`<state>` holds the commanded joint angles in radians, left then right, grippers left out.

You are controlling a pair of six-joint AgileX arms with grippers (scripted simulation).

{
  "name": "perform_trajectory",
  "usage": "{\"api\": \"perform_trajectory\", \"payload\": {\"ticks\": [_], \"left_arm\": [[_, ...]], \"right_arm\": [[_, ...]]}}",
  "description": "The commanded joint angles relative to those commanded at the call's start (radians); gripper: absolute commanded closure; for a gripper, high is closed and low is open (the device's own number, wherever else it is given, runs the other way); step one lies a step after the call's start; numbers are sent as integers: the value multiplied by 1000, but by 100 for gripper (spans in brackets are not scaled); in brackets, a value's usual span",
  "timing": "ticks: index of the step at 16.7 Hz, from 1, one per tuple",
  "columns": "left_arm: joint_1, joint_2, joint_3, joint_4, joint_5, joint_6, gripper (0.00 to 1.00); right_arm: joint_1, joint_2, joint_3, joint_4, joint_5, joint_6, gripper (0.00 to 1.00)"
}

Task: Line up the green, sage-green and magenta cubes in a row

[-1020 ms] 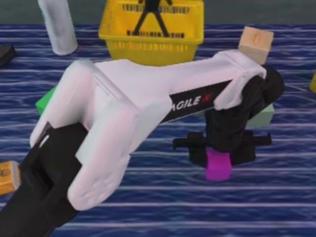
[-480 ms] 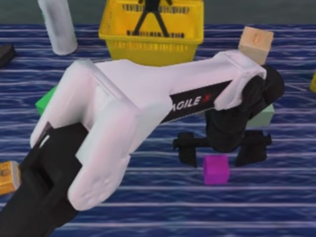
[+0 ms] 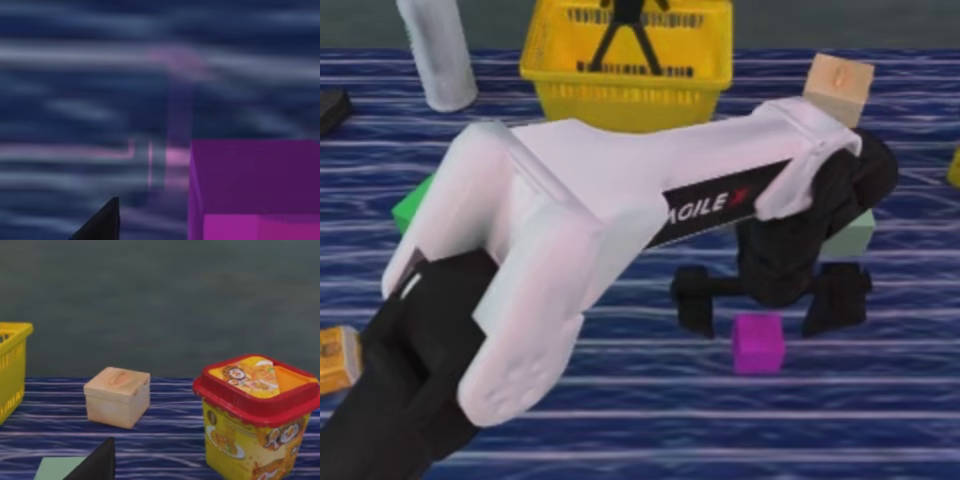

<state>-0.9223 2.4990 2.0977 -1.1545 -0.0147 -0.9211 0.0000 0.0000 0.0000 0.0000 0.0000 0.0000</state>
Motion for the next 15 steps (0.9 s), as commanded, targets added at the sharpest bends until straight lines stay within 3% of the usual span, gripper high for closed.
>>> {"api": "perform_trajectory", "payload": {"ticks": [7,15], "left_arm": [[15,-24,204,-231,0,-4,0],[40,-84,150,-199,-3,5,0]], "right_arm": [[0,0,0,0,0,0,0],[11,56,57,-39,-2,8,0]]}}
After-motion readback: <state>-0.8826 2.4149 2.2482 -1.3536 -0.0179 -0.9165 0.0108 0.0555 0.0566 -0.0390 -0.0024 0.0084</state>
